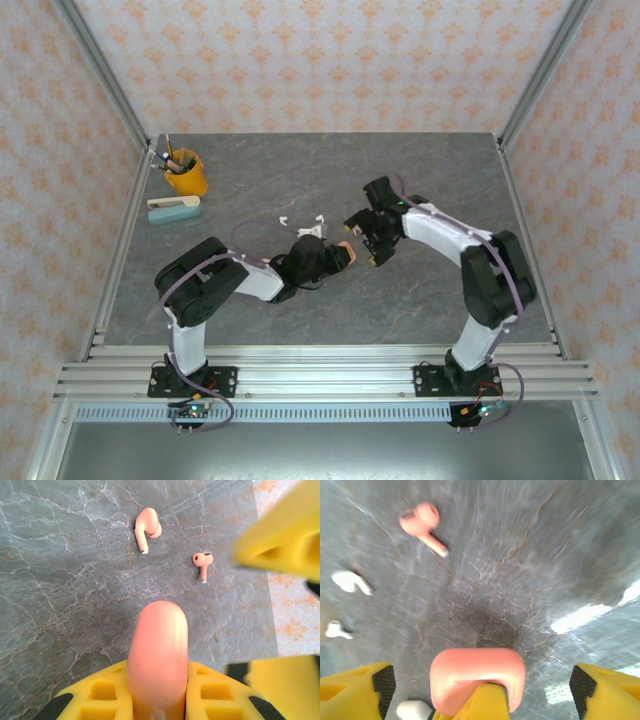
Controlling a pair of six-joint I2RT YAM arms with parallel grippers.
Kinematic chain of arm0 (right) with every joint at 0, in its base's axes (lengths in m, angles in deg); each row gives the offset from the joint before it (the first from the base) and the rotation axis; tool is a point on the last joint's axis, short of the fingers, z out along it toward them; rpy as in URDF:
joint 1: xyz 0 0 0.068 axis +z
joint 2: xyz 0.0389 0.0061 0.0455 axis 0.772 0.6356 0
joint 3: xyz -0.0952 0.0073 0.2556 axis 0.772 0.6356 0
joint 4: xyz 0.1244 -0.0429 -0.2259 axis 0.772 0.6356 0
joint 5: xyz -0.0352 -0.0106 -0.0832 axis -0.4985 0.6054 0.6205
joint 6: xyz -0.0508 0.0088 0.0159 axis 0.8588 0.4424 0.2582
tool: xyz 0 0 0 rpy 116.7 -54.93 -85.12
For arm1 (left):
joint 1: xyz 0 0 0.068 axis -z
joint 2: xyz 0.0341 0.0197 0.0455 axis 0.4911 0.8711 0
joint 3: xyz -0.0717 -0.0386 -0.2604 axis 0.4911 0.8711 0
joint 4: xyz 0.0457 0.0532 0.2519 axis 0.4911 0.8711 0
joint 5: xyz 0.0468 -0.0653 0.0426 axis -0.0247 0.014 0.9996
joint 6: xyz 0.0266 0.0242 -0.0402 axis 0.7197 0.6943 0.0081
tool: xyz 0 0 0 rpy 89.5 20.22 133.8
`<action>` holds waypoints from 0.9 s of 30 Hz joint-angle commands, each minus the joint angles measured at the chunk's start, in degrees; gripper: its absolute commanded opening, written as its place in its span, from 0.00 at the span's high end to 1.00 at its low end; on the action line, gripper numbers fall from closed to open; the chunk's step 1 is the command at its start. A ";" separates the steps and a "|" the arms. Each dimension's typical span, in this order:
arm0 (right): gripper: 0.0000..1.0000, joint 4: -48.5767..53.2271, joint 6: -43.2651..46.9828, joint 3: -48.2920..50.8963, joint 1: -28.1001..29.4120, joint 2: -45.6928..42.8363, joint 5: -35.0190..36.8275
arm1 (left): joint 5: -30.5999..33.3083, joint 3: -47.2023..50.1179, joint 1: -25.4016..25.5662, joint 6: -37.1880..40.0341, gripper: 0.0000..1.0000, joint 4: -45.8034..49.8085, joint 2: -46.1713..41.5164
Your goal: Insert the wireless bluetooth earbuds into the charging case
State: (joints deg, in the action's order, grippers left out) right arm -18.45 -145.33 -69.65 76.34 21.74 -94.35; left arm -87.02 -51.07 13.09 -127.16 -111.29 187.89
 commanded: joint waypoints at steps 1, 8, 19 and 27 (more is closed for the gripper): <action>0.09 3.93 7.07 2.71 -3.58 -9.45 3.25 | -2.35 -1.12 -1.97 4.26 0.94 7.68 -7.13; 0.10 -4.50 23.38 10.78 -6.55 -22.44 1.99 | -16.67 -7.80 -7.29 13.43 0.98 23.14 -15.81; 0.12 -26.66 31.75 17.39 -6.64 -29.12 -17.26 | -27.72 -18.16 -9.01 18.95 1.00 35.51 -18.35; 0.14 -27.47 32.00 17.39 -6.65 -26.85 -20.11 | -28.19 -20.64 -9.00 19.17 1.00 36.91 -17.73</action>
State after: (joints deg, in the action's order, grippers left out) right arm -43.30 -114.87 -52.84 69.82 -5.95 -111.95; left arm -113.52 -69.60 4.57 -109.63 -76.19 170.25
